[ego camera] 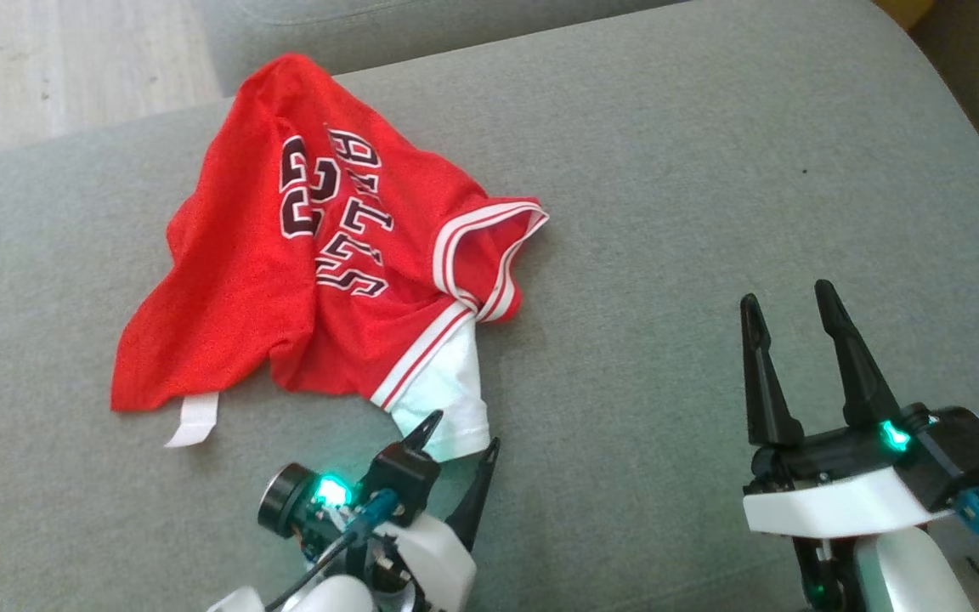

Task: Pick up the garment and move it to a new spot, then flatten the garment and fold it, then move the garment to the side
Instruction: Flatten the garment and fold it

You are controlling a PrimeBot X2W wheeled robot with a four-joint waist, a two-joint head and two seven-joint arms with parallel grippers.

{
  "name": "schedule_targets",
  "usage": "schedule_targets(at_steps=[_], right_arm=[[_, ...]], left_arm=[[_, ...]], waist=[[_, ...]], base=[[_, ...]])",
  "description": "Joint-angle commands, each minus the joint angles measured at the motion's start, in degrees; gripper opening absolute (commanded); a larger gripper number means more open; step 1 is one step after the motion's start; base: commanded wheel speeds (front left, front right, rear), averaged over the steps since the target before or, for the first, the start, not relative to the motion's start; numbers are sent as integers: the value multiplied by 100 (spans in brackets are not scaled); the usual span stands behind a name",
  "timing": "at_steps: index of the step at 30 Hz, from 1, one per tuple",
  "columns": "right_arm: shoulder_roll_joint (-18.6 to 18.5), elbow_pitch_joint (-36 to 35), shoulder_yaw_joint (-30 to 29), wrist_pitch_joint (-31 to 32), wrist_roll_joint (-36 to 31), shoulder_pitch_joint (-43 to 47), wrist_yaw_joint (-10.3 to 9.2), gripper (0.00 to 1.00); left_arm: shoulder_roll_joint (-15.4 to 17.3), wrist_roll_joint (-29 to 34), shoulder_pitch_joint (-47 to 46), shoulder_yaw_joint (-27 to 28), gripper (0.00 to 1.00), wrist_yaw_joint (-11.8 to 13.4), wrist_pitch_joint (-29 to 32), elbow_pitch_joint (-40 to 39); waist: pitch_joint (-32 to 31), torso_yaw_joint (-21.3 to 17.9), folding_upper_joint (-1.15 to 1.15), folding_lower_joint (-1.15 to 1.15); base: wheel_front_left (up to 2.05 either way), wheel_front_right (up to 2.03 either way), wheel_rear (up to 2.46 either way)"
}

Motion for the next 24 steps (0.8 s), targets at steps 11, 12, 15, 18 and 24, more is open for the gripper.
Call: schedule_targets(at_steps=[11,12,15,18,24], right_arm=[[-31,-140,158,-36,44,-244,44,100],[-31,-142,156,-36,58,-243,44,100],[-31,-138,171,-36,88,-241,44,100],[-31,-128,146,-36,110,-235,44,100],[-31,-106,143,-36,71,-229,44,100]], left_arm=[[-12,604,-857,-70,100,255,156,1096],[-2,620,-893,-73,100,269,187,1246],[-21,519,-969,-49,0,168,179,1519],[-129,307,-1047,85,0,83,-30,1507],[-632,-215,-1237,355,0,-60,-535,927]], waist=[[138,-368,0,-1],[142,-389,0,-1],[151,-444,0,-1],[147,-465,0,-1],[117,-489,0,-1]], base=[[0,0,0],[0,0,0],[0,0,0],[0,0,0],[0,0,0]])
